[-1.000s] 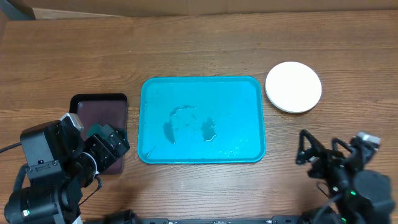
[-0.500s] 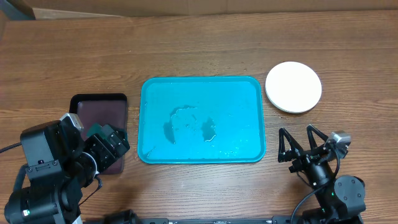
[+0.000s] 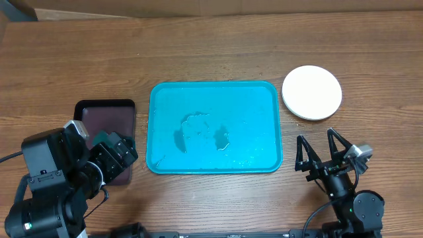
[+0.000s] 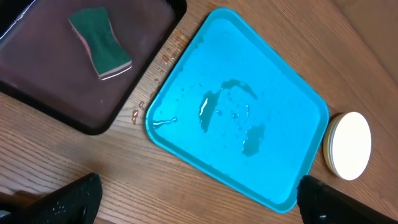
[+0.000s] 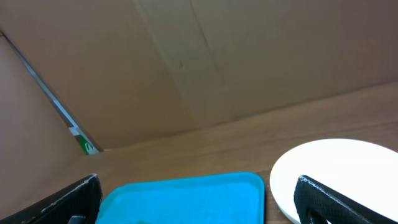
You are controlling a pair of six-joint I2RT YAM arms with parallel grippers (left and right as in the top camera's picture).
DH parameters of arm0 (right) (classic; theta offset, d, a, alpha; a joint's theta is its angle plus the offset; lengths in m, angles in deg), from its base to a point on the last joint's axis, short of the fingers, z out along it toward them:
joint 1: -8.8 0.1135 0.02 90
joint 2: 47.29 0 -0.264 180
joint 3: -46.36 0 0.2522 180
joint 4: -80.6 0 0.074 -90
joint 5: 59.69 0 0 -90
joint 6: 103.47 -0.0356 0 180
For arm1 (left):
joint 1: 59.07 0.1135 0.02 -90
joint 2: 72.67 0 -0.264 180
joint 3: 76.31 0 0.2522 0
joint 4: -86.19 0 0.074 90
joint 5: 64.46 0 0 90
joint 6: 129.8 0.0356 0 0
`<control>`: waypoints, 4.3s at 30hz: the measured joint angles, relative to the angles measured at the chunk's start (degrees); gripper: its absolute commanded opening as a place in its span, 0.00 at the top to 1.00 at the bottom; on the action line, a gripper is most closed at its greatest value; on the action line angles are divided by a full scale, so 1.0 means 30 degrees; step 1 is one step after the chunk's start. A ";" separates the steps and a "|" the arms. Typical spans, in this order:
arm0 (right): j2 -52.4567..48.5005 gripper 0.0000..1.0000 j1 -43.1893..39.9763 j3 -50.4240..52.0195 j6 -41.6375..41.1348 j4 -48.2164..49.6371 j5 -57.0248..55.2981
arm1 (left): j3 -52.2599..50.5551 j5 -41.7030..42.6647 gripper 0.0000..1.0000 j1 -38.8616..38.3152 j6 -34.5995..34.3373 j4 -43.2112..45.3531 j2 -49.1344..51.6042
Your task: Clean dirty plates on tray and stack at the side
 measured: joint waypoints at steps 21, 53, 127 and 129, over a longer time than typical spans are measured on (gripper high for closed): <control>0.0066 0.00 -0.1290 0.1064 0.2120 -0.0874 -0.0284 | 0.0000 0.0000 0.00 0.0000 0.0000 0.0007 0.0000; 0.0066 0.00 -0.1290 0.1064 0.3636 -0.0867 -0.0335 | 0.0000 0.0000 0.00 0.0000 0.0000 0.0007 0.0000; 0.0066 0.00 -0.1290 0.1064 0.3628 -0.0838 -0.0306 | -1.6458 0.3643 0.01 -0.1443 0.7614 2.0036 -0.9595; 0.0066 0.00 -0.1290 0.1064 0.3636 -0.0831 -0.0313 | -1.7347 0.3672 0.00 -0.1792 0.7351 2.1485 -1.0375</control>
